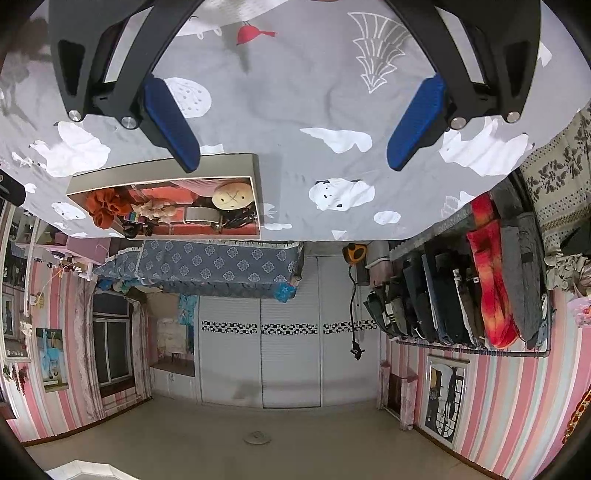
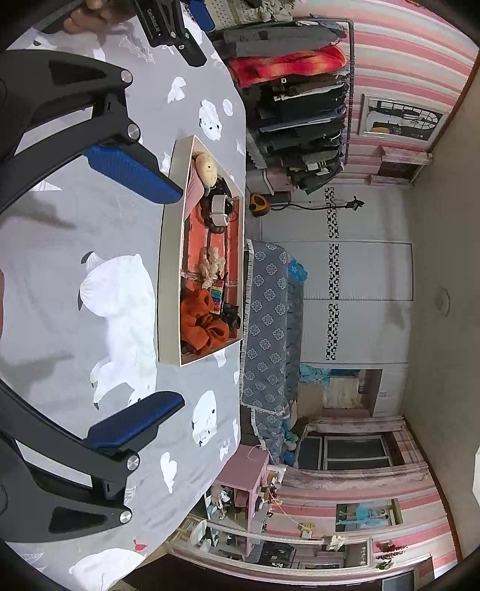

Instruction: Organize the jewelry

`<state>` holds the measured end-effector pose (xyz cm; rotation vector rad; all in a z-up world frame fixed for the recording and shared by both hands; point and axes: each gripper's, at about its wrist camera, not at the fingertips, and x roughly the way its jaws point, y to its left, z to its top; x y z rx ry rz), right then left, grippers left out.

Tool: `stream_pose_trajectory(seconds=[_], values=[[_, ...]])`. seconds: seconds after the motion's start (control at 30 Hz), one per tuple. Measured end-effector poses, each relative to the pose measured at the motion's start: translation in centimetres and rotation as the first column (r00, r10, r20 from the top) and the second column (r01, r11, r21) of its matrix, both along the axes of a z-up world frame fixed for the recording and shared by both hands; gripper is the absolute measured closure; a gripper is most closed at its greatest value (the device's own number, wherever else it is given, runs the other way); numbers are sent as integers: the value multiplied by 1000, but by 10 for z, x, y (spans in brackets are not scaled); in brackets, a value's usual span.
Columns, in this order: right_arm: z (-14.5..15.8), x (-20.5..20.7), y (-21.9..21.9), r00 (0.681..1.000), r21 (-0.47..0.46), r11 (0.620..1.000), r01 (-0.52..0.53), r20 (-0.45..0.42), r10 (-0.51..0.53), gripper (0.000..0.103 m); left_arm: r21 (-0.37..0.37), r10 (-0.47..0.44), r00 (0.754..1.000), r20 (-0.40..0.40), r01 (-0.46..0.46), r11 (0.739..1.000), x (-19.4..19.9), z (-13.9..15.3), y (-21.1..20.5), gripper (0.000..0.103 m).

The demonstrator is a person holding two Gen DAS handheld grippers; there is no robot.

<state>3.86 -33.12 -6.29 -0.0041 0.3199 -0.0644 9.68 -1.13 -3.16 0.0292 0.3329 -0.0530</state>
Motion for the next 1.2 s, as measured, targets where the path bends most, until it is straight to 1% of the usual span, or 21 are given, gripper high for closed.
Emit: stream_pose_trajectory(seconds=[0.5,0.7,1.2], values=[[-6,4,-1,999,0,1000,19,-26,-19,4,-6,-2,1000,0,2,1000,0,0,0,4],[-6,3,-2,1000,2,1000,22,-15,-22,4,-3,-3,1000,0,3,1000,0,0,0,4],[-7,3,-4,999,13,1000,22,-26,-22,4,-3,-3,1000,0,3,1000,1,-1,0,4]])
